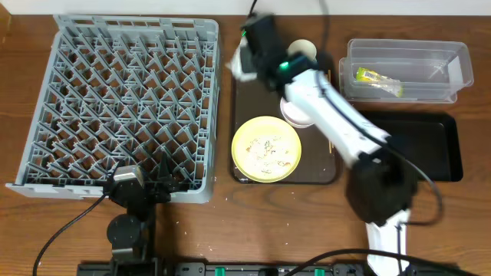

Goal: Sort waste into correct bins and load items into the dishwasher

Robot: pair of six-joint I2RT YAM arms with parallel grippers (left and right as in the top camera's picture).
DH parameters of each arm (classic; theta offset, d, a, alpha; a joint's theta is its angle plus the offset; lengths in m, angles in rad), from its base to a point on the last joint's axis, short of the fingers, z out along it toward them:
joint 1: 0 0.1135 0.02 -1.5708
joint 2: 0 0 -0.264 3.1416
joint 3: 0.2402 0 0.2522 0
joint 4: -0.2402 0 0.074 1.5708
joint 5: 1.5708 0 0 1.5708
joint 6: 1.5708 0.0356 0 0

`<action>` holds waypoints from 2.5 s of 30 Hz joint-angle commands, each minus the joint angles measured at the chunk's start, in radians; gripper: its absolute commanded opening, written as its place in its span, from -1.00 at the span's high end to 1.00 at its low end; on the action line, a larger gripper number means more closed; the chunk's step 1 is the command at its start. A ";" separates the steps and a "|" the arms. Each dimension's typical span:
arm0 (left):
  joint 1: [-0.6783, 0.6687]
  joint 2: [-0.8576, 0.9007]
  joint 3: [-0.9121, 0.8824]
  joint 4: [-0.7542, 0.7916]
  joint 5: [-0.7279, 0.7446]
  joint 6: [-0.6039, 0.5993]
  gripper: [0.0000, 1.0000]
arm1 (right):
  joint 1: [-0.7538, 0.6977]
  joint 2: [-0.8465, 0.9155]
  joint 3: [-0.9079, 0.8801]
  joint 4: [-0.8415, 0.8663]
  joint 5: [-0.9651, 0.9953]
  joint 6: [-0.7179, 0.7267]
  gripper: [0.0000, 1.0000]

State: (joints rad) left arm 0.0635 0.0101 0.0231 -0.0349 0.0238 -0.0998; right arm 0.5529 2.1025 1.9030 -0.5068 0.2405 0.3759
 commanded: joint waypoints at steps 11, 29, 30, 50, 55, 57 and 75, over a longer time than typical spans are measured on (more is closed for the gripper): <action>-0.003 -0.006 -0.019 -0.036 -0.009 0.013 -0.95 | -0.306 -0.275 0.029 -0.138 0.153 0.209 0.97; -0.003 -0.006 -0.019 -0.036 -0.010 0.013 -0.95 | -0.636 -0.167 0.013 -0.369 0.174 0.259 0.95; -0.003 -0.006 -0.019 -0.036 -0.009 0.013 -0.96 | -0.642 -0.158 0.013 -0.366 0.170 0.259 0.87; -0.003 -0.006 -0.019 -0.036 -0.009 0.013 -0.95 | -0.637 -0.253 0.014 -0.359 -1.001 -0.205 -0.86; -0.003 -0.006 -0.019 -0.036 -0.009 0.013 -0.95 | -0.552 -0.257 0.014 -0.550 -1.100 -0.377 -0.84; -0.003 -0.006 -0.019 -0.036 -0.009 0.013 -0.96 | -0.494 -0.254 0.013 -0.637 -1.046 -0.447 -0.85; -0.003 -0.006 -0.019 -0.036 -0.009 0.013 -0.95 | -0.122 -0.275 0.019 -0.656 -0.281 -0.201 -0.98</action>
State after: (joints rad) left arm 0.0635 0.0101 0.0231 -0.0349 0.0235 -0.0998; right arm 0.4465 1.8545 1.9175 -1.1667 -0.1757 0.0376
